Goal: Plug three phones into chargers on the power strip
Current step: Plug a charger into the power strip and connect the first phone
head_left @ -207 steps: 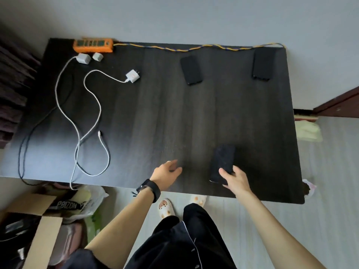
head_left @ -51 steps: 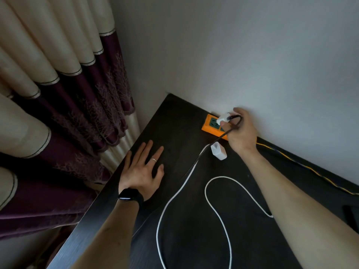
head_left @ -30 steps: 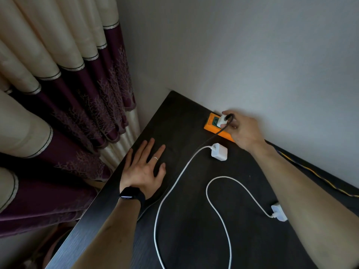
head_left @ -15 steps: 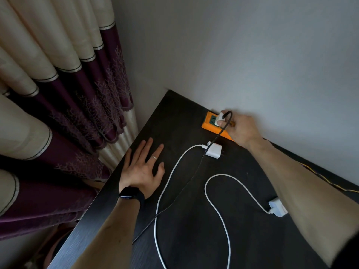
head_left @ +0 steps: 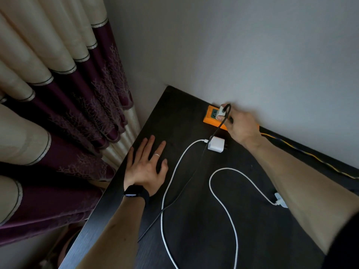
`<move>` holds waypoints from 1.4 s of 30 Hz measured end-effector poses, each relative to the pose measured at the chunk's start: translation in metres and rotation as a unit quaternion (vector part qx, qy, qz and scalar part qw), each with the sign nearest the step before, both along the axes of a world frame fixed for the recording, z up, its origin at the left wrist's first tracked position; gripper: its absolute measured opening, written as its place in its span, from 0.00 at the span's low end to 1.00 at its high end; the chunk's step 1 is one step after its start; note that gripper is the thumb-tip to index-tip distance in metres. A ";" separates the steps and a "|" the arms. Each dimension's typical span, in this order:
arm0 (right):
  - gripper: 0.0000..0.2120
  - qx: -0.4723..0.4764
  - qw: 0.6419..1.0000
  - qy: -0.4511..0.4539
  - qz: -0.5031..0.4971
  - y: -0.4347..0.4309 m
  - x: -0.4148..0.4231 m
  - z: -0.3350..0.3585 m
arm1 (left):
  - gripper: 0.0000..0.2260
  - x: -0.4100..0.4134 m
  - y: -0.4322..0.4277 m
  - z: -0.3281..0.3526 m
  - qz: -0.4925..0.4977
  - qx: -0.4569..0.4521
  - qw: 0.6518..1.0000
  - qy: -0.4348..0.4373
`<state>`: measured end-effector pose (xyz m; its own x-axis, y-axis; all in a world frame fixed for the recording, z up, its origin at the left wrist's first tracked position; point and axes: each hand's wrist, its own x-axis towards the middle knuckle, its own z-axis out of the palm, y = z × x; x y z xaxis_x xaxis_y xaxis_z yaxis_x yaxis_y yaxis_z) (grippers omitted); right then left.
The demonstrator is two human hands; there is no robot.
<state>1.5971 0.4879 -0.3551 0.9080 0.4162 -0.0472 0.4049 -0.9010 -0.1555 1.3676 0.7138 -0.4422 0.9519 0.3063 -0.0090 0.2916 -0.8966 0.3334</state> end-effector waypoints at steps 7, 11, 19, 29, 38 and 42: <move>0.34 0.053 0.992 0.074 -0.088 0.003 -0.023 0.003 | 0.26 -0.002 -0.001 -0.003 0.000 0.023 0.999 -0.030; 0.38 0.181 0.967 0.051 -0.174 -0.008 -0.125 -0.004 | 0.22 -0.001 -0.005 0.006 -0.009 0.015 0.999 -0.047; 0.25 0.235 0.954 0.102 -0.154 -0.003 -0.367 0.013 | 0.13 -0.114 0.000 0.073 0.012 -0.178 0.983 0.052; 0.31 0.036 0.970 0.240 -0.018 0.004 -0.535 -0.010 | 0.16 -0.385 -0.026 0.079 0.300 -0.236 0.916 0.120; 0.34 -0.079 0.964 0.249 0.045 -0.002 -0.543 -0.014 | 0.12 -0.388 -0.028 0.074 0.144 -0.060 0.963 0.221; 0.35 -0.096 0.943 0.319 0.010 0.012 -0.531 0.003 | 0.10 -0.385 -0.019 0.093 0.247 -0.190 0.925 0.218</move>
<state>1.0657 0.4996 -0.3524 0.6616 0.3610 -0.6572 0.3007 -0.9306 -0.2085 0.9821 0.6947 -0.3496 0.5777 0.5987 -0.5549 0.8150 -0.4609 0.3511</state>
